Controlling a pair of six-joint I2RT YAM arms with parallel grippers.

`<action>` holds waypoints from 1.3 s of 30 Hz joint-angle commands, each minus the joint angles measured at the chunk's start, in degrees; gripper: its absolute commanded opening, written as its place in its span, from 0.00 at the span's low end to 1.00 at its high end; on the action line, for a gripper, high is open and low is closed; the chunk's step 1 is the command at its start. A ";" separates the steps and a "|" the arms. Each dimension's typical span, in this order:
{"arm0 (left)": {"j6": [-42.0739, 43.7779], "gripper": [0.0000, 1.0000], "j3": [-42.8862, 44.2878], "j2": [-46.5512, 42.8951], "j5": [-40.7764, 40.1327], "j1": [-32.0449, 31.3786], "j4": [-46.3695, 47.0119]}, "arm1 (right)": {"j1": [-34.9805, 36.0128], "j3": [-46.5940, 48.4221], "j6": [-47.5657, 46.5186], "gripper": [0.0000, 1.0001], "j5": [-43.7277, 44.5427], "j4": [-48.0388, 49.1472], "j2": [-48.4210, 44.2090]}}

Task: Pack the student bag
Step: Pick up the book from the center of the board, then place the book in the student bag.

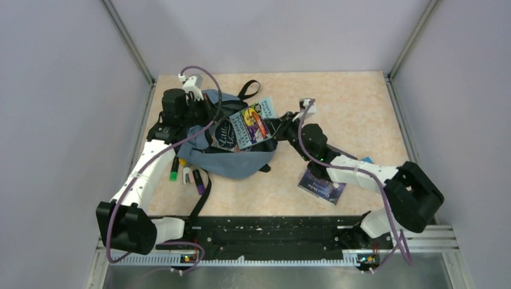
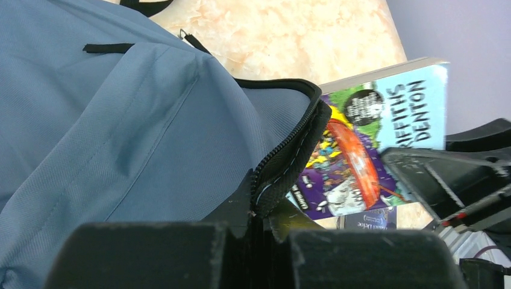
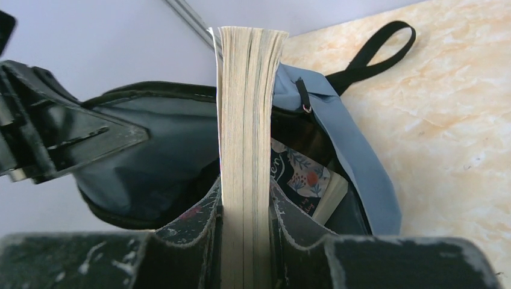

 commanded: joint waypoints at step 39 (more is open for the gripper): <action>0.34 0.00 -1.13 -4.73 2.75 -0.17 6.53 | 9.49 25.02 3.43 0.36 14.21 9.72 38.31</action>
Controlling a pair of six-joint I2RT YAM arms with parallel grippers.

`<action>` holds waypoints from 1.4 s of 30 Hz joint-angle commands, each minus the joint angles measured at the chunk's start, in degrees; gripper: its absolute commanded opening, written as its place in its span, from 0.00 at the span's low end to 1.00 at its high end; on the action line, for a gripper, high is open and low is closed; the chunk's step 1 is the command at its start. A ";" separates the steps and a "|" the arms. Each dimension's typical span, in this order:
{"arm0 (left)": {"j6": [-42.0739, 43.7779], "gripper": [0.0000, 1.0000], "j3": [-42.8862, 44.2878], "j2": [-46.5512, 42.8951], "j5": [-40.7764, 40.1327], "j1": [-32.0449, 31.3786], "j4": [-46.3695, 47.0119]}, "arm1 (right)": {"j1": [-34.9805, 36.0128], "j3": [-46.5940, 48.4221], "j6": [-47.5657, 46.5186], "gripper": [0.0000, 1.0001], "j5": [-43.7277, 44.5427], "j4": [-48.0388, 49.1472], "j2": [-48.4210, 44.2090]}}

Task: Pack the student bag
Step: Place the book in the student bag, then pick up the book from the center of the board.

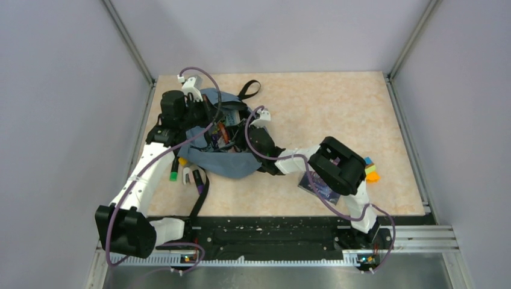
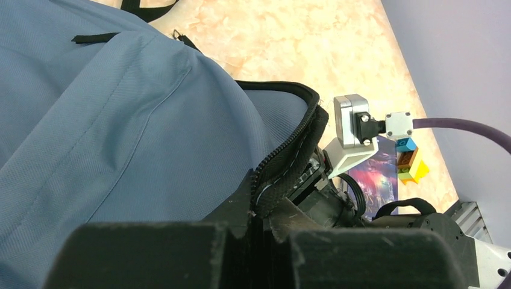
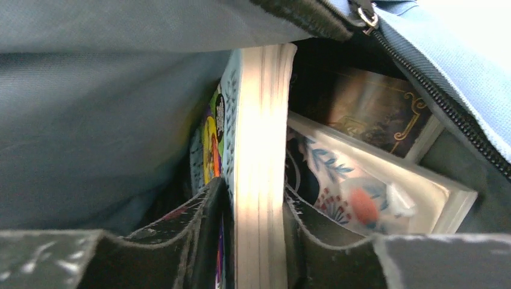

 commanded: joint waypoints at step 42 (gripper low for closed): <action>-0.39 0.00 0.75 -1.63 1.04 -0.19 3.22 | -26.19 -26.00 -5.65 0.85 9.03 -77.73 -55.80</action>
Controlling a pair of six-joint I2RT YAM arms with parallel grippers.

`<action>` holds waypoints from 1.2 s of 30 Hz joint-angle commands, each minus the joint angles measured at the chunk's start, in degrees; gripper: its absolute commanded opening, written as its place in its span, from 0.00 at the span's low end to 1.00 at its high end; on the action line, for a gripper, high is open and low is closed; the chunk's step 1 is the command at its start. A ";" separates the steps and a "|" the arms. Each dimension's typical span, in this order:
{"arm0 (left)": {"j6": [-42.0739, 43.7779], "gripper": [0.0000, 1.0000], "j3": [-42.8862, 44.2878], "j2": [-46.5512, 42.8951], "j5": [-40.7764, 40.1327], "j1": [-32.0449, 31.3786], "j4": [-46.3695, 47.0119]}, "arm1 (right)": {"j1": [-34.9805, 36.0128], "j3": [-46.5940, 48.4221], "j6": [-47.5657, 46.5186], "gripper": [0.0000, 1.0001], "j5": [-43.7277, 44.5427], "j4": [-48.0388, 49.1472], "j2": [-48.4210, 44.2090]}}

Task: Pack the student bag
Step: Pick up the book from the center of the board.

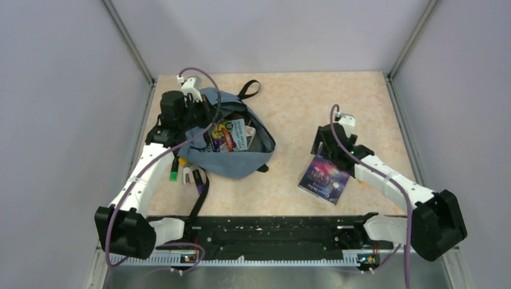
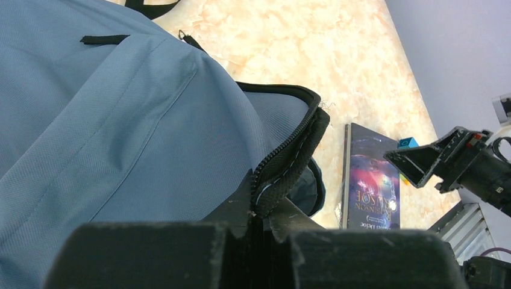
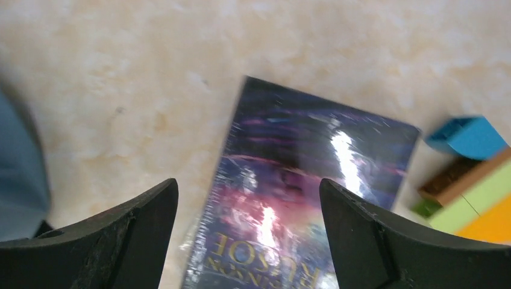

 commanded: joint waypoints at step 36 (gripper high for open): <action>6.36 0.95 -2.08 -3.74 -26.68 -27.48 3.79 | -14.79 -21.62 6.18 0.77 -18.29 4.27 -18.38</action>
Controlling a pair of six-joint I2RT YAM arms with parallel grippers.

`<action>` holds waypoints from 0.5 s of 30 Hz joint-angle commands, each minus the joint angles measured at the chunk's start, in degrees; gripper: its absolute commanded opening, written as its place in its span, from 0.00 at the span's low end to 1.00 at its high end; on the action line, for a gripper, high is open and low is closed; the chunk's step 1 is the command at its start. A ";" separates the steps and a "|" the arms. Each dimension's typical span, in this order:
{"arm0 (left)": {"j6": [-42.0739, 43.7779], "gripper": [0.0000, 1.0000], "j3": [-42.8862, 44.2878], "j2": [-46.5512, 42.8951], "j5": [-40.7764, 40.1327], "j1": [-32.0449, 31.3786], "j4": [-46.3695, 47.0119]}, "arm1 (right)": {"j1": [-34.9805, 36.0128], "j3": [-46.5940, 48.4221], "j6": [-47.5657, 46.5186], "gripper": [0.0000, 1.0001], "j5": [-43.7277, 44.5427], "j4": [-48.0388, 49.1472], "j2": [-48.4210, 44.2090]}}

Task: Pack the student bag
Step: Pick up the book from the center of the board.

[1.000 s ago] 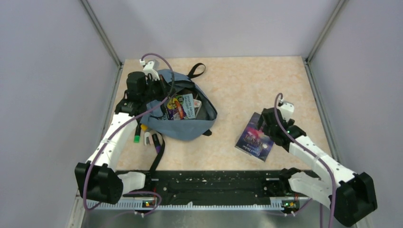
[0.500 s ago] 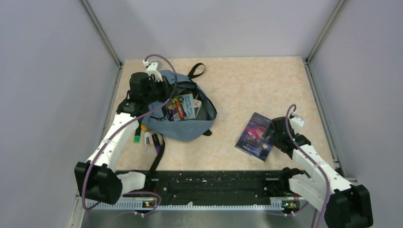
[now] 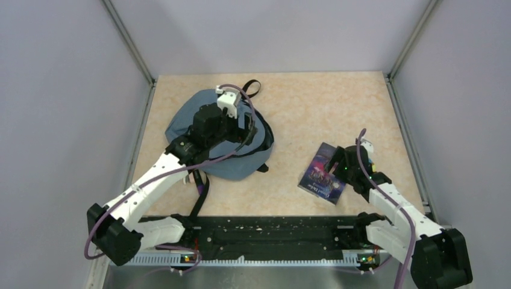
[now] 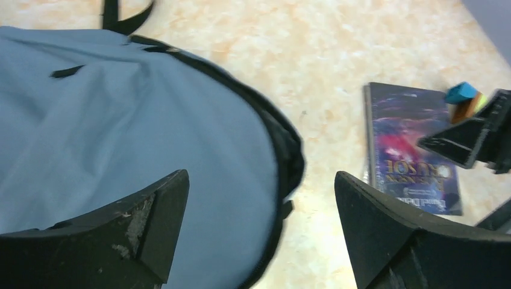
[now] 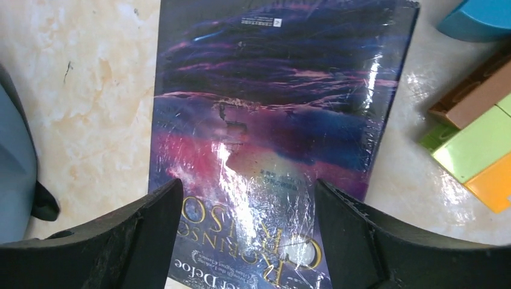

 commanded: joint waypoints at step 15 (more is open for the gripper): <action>-20.38 0.96 -0.08 22.99 13.13 -15.26 29.08 | -6.52 0.20 -1.72 0.92 5.65 -6.72 -5.18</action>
